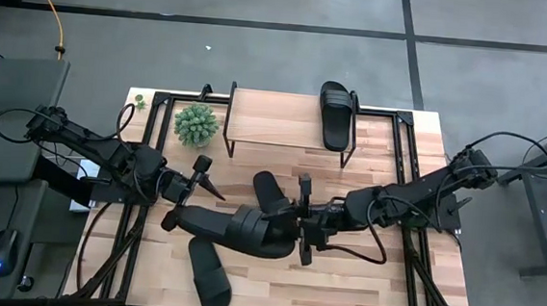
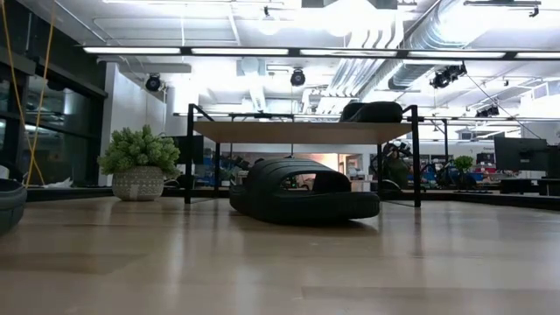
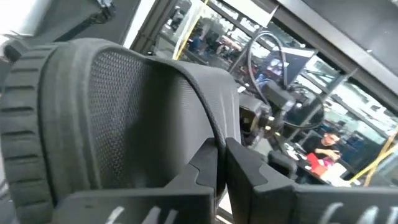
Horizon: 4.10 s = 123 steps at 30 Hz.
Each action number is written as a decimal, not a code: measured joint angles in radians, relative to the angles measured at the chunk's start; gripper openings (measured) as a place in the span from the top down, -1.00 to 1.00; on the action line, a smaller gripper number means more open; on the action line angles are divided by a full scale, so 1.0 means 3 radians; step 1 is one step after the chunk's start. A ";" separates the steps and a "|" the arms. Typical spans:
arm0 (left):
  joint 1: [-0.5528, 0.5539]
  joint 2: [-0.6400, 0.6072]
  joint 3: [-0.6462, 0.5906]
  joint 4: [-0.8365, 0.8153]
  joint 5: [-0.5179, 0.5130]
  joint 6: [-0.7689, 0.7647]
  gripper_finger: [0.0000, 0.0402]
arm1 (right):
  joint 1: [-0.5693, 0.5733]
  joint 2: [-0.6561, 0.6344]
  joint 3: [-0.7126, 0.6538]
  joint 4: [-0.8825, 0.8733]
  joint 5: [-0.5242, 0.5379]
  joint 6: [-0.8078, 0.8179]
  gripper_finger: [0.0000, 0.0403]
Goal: Pick and place slides into the shelf
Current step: Put the black slide on the shelf
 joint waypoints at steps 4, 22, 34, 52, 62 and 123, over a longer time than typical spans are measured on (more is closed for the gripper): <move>0.0004 0.0001 0.0000 0.0027 -0.0016 -0.0011 -0.10 | 0.0044 -0.0029 0.0000 0.0055 0.0128 -0.0086 1.00; 0.0003 0.0001 0.0000 -0.0012 -0.0062 -0.0004 -0.10 | 0.0047 -0.0071 0.0000 0.0095 0.0347 -0.0246 1.00; 0.0000 0.0003 0.0000 -0.0025 -0.0100 -0.0003 -0.10 | 0.0143 -0.0138 0.0003 -0.0114 0.0572 -0.0103 1.00; 0.0001 0.0003 0.0000 -0.0012 -0.0102 -0.0001 -0.10 | 0.0144 -0.0134 0.0003 -0.0518 0.0629 0.0348 1.00; 0.0001 0.0003 0.0000 -0.0013 -0.0102 0.0022 -0.10 | 0.0110 -0.0134 0.0003 -0.0523 0.0607 0.0357 1.00; 0.0000 0.0003 -0.0001 -0.0910 -0.2300 0.0063 0.61 | 0.0142 -0.0274 0.0005 -0.1446 0.2730 0.1061 0.00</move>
